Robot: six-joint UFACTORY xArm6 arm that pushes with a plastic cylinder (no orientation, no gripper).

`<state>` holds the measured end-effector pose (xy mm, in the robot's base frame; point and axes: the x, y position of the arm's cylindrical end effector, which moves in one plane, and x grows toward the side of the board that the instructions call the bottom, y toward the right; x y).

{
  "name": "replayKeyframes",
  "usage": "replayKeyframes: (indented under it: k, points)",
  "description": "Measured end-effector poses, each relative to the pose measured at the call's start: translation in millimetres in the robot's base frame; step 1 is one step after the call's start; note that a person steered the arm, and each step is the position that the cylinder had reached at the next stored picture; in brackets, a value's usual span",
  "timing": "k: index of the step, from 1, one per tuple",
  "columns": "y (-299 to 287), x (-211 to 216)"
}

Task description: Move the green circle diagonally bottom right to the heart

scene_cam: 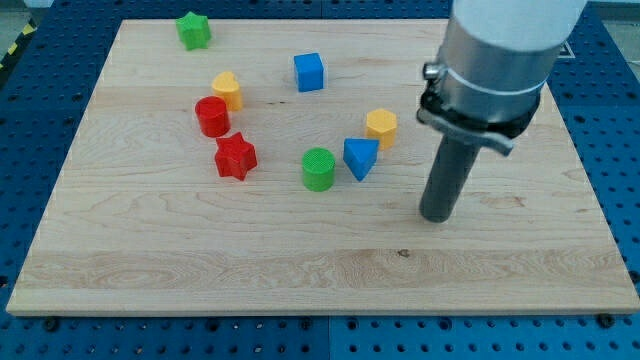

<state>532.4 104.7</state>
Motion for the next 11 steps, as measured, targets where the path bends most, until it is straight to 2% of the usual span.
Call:
replayKeyframes:
  k: [1, 3, 5, 7, 9, 10, 11]
  points:
    - [-48, -4]
    - [-121, -41]
    - [-136, -67]
    - [-115, -112]
    - [-132, -151]
    - [-135, -148]
    - [-137, -105]
